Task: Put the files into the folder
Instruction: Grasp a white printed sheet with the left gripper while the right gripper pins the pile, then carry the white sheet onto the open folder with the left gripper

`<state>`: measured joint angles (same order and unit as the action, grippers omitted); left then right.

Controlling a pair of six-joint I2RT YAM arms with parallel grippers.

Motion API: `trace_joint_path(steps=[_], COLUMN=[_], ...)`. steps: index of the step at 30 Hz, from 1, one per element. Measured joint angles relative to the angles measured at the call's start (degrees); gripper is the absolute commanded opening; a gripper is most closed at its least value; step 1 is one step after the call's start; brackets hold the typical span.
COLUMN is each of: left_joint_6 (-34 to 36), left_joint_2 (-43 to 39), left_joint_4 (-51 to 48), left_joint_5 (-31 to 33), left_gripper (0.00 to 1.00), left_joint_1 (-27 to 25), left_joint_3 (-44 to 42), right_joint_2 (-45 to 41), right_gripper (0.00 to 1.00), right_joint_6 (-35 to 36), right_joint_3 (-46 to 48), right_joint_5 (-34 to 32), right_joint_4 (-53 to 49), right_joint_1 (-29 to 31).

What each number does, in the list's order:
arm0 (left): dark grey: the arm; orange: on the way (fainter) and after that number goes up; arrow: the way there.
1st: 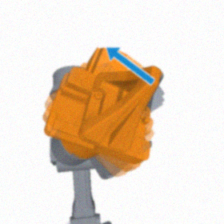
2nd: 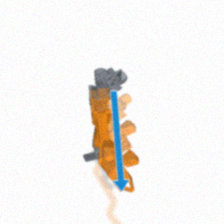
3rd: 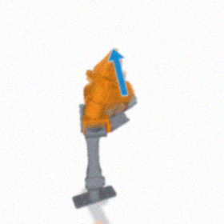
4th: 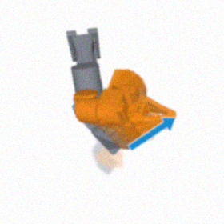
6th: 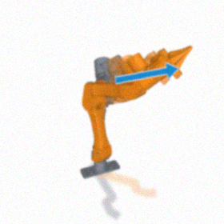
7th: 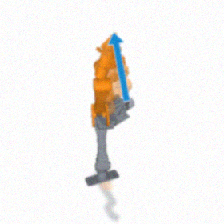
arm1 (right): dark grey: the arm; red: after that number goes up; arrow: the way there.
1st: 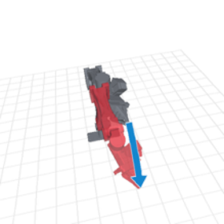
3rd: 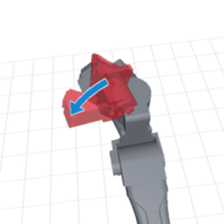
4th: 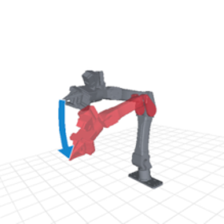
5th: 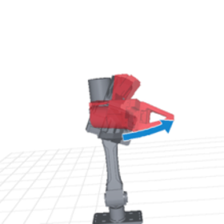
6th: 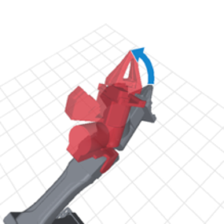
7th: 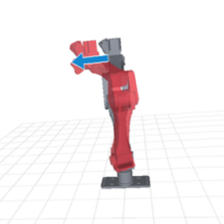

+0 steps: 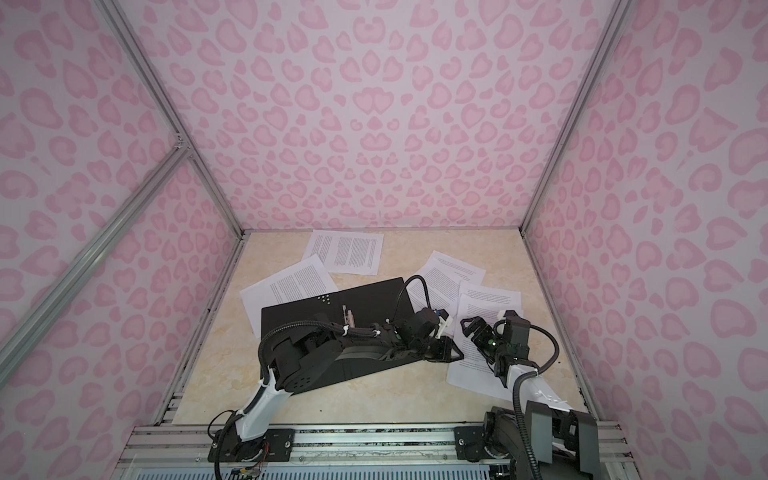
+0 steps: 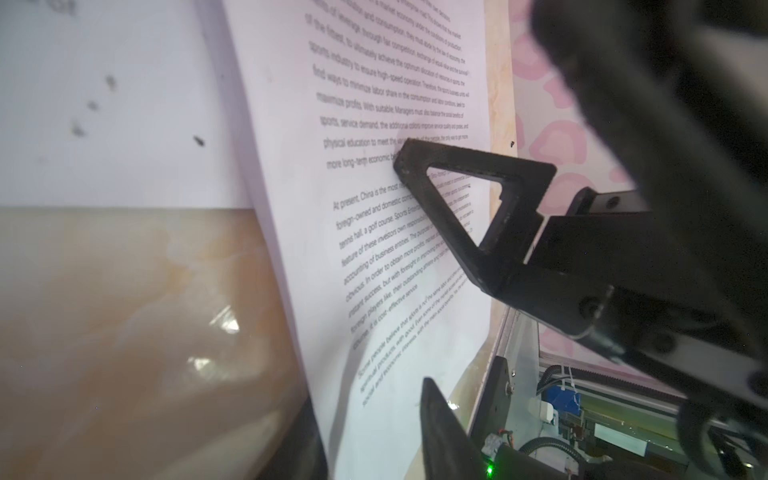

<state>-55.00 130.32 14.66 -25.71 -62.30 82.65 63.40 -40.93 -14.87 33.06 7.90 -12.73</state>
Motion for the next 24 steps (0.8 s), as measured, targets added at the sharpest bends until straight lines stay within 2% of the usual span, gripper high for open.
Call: trace_joint_path(steps=[1, 2, 5, 8, 13, 16, 20, 24], left_joint_6=[0.0, 0.0, -0.3, 0.6, 4.3, 6.2, 8.4, 10.1], left_joint_2=[0.0, 0.0, -0.1, -0.3, -1.8, -4.1, -10.2, -22.0], left_joint_4=[0.0, 0.1, 0.2, -0.3, -6.0, -9.4, -12.9, -16.0], left_joint_5=[0.0, 0.0, -0.6, -0.7, 1.2, 1.7, 3.3, 5.3], left_gripper=[0.08, 0.03, 0.03, 0.03, 0.03, 0.03, 0.03, 0.03], left_joint_1=[0.1, 0.1, 0.5, 1.1, 1.7, 2.5, 4.4, 6.7], left_joint_3=[0.1, 0.2, 0.3, 0.4, 0.9, 0.5, -2.8, -9.1], right_joint_2=[-0.1, -0.3, -1.9, -7.1, -20.2, -24.4, -22.7, -18.5], right_gripper=[0.98, 0.98, 0.98, 0.98, 0.98, 0.98, 0.98, 0.98], right_joint_6=[0.0, 0.0, 0.0, 1.2, 3.2, 4.1, 4.4, 4.5], right_joint_3=[0.0, 0.0, 0.1, 0.1, 0.6, 1.0, 1.1, 1.1], right_joint_5=[0.0, 0.1, 0.2, -0.2, -6.0, -8.9, -10.5, -10.0], right_joint_4=[-0.1, -0.2, -1.5, -4.1, -7.6, -9.4, -9.7, -9.4], right_joint_1=[0.0, 0.0, 0.0, 0.2, 4.2, 5.3, 5.5, 6.0])
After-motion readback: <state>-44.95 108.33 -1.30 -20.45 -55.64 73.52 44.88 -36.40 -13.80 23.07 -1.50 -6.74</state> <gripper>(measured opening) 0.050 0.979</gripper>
